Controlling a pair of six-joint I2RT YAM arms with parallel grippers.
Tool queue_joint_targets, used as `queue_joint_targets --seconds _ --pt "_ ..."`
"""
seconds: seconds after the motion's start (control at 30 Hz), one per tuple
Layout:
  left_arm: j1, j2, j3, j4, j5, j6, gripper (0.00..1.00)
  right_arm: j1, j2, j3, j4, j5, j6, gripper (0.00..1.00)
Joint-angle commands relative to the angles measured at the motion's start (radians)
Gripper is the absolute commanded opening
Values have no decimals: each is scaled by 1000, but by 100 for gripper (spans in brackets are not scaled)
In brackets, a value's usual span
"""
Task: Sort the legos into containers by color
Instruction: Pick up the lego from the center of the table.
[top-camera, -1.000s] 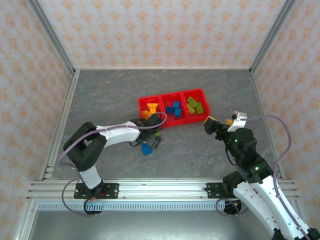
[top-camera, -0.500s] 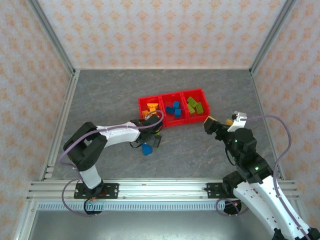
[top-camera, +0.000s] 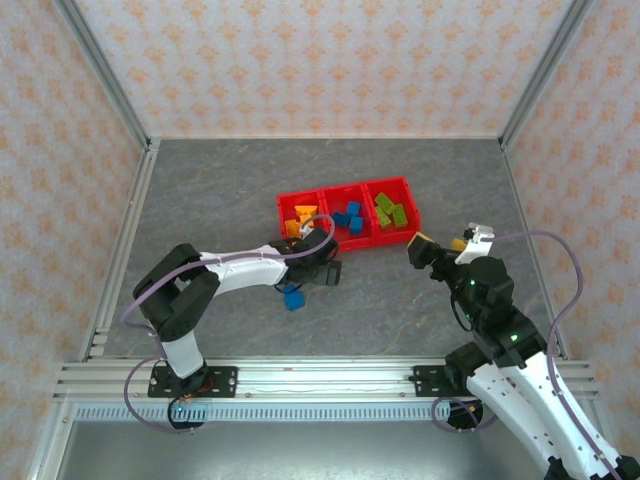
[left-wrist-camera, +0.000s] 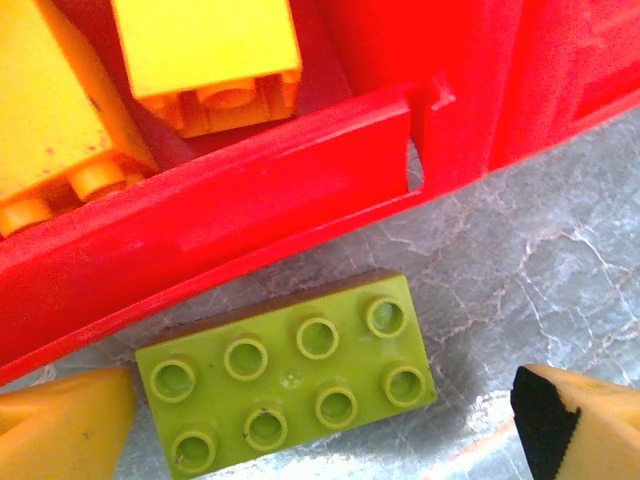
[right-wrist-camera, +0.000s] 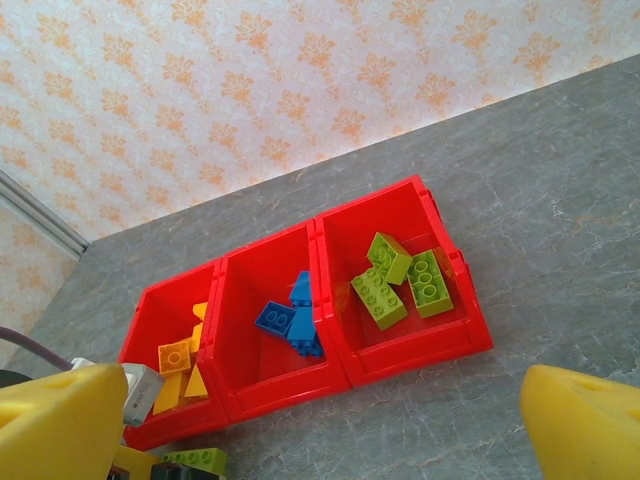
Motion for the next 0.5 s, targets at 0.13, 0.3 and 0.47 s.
queue_joint_targets --seconds 0.13,0.3,0.47 --pt "-1 18 26 6 -122 -100 94 7 -13 -9 26 13 6 100" --pt "0 41 39 14 -120 -105 91 9 -14 -8 25 13 8 100" --pt "0 77 50 11 -81 -101 89 9 -14 -10 27 14 8 100"
